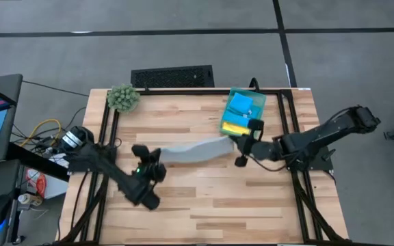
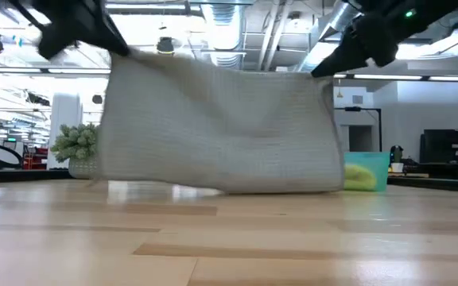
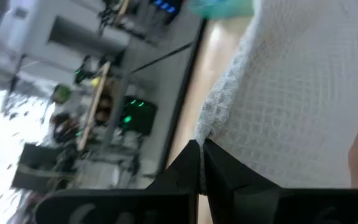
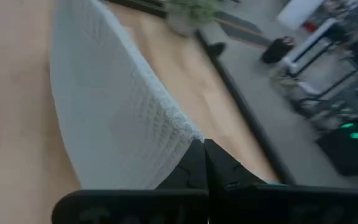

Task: Fold microfiber towels
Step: Fold the gray towel

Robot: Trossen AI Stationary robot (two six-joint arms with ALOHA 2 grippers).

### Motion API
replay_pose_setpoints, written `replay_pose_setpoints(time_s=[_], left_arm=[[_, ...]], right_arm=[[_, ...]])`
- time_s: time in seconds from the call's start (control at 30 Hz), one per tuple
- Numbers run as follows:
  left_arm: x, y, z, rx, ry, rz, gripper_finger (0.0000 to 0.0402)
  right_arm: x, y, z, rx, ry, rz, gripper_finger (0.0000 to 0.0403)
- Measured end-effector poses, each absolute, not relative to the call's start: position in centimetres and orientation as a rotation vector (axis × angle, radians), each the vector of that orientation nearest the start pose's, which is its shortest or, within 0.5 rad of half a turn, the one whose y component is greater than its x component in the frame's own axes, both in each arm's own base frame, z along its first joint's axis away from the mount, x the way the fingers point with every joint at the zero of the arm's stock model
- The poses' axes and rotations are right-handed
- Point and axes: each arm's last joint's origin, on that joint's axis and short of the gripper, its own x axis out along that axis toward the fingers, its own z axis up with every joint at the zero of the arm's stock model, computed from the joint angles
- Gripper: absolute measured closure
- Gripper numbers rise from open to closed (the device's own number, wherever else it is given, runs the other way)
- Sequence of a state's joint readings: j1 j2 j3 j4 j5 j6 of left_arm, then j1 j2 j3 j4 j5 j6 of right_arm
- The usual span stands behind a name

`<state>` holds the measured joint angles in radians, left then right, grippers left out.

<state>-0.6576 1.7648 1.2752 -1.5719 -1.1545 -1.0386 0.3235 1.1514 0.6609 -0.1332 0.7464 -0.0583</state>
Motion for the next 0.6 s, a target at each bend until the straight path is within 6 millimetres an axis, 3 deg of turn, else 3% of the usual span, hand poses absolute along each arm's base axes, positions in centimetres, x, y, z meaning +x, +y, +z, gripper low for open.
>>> replay_pose_setpoints(time_s=[0.17,0.3,0.47,0.6], left_arm=[[24.4,-11.2,23.6,0.746,0.897,0.905,0.0401],[24.5,-10.4,24.0,0.713,0.893,0.933,0.0401],[23.9,-12.1,23.4,0.616,0.871,0.894,0.0401],[22.9,-14.7,21.2,0.471,0.851,0.792,0.0401]], right_arm=[[22.2,3.2,24.5,-0.412,0.516,-0.449,0.0402],[21.5,3.5,24.9,-0.389,0.510,-0.407,0.0403],[20.8,5.8,23.7,-0.312,0.567,-0.313,0.0403],[20.3,8.8,20.7,-0.192,0.604,-0.198,0.0403]])
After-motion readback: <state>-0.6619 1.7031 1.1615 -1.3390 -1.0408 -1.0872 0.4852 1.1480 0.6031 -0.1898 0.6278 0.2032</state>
